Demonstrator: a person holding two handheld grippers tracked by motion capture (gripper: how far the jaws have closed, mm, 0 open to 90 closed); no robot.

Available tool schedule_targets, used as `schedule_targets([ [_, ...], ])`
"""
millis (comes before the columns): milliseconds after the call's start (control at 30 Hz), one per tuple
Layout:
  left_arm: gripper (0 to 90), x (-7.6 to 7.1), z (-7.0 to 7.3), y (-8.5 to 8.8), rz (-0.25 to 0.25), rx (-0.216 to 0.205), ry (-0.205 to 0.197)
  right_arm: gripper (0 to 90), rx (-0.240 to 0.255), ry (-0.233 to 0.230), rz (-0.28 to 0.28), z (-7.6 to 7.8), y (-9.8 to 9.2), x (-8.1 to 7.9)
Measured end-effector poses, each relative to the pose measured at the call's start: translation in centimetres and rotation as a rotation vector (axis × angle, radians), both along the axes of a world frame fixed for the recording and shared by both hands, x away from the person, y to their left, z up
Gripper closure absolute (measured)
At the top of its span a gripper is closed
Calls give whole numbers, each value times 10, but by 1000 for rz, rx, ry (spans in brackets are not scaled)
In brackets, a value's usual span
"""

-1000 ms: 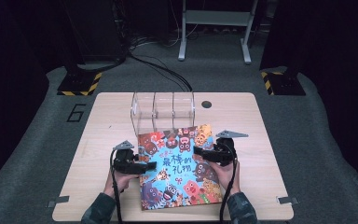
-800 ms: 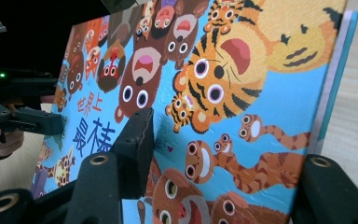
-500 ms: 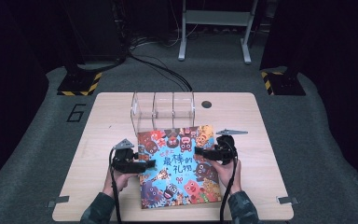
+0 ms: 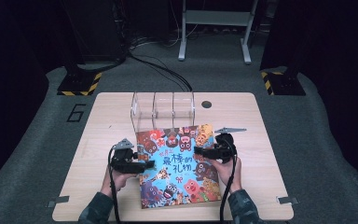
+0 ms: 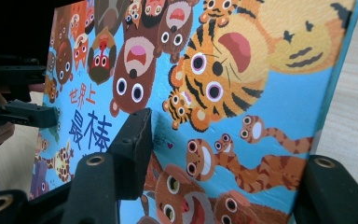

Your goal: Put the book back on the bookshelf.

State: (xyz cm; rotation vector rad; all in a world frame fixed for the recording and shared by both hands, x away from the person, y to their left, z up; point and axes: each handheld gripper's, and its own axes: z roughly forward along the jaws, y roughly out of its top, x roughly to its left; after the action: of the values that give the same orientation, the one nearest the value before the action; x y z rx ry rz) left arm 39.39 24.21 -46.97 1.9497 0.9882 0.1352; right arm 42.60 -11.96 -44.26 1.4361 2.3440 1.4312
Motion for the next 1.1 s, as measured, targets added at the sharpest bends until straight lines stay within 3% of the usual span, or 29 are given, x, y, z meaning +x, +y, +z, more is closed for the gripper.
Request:
schedule_targets([
  [133, 308, -1, 1, 0, 6, -12, 2, 420, -23, 9, 6, 2, 1, 0],
  [633, 315, -5, 12, -1, -13, 25, -45, 371, -97, 13, 39, 13, 5, 1],
  [800, 324, -5, 17, 0, -22, 37, -61, 367, -93, 18, 40, 14, 4, 2],
  [833, 325, -5, 18, -1, -21, 45, -83, 366, -96, 17, 41, 15, 4, 2],
  [867, 325, -5, 19, 0, -29, 48, -69, 366, -89, 25, 39, 15, 4, 2],
  [1100, 327, -6, 25, -1, -34, 69, -91, 350, -111, 25, 43, 18, 5, 2],
])
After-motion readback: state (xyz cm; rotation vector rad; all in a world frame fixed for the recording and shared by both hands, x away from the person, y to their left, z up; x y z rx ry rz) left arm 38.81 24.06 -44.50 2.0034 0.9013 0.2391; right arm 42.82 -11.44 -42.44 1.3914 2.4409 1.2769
